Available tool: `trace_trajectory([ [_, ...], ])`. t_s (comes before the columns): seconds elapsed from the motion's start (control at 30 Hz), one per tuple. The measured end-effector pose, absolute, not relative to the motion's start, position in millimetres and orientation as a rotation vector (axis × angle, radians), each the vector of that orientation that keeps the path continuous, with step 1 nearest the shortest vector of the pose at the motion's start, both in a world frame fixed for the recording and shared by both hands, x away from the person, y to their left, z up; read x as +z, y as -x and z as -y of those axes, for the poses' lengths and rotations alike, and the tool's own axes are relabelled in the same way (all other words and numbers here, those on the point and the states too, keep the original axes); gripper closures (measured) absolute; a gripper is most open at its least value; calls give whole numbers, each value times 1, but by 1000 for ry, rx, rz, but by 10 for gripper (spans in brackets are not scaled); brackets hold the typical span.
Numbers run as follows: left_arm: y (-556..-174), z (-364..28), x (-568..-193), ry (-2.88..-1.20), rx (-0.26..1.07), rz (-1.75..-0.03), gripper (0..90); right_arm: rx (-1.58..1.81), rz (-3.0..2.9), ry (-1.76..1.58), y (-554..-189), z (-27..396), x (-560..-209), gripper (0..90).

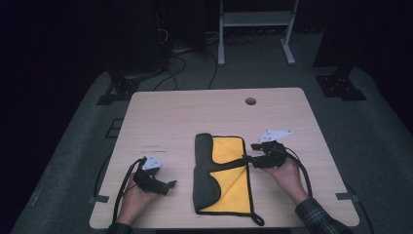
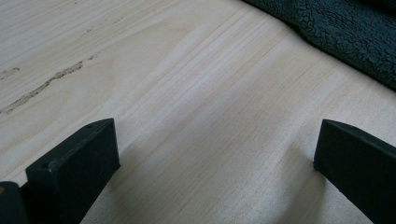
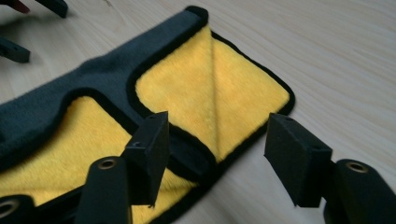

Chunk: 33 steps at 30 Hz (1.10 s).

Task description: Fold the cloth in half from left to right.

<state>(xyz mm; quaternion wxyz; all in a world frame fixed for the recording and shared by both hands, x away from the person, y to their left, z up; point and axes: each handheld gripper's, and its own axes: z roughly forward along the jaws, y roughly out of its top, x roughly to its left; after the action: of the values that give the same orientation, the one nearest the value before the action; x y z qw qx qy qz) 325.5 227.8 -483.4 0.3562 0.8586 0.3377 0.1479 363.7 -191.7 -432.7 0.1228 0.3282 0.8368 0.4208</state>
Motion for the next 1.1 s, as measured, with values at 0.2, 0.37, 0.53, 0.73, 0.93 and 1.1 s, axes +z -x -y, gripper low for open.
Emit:
trace_trajectory([
  [0.2, -326, -228, -483, -2218, 382, -871, 0, 1257, -2464, -881, -365, 167, -432, 494],
  [0.37, -326, -228, -483, -2218, 382, -871, 0, 1249, -2504, -826, -368, 143, -437, 539],
  [0.53, -326, -228, -484, -2215, 381, -873, 0, 1238, -2546, -795, -373, 128, -441, 570],
  [0.73, -326, -228, -483, -2218, 382, -871, 0, 1244, -2591, -777, -380, 106, -451, 601],
  [0.93, -326, -228, -483, -2218, 382, -871, 0, 1200, -2639, -755, -383, 91, -465, 620],
  [1.1, -326, -228, -483, -2218, 382, -871, 0, 1128, -2634, -721, -380, 83, -471, 712],
])
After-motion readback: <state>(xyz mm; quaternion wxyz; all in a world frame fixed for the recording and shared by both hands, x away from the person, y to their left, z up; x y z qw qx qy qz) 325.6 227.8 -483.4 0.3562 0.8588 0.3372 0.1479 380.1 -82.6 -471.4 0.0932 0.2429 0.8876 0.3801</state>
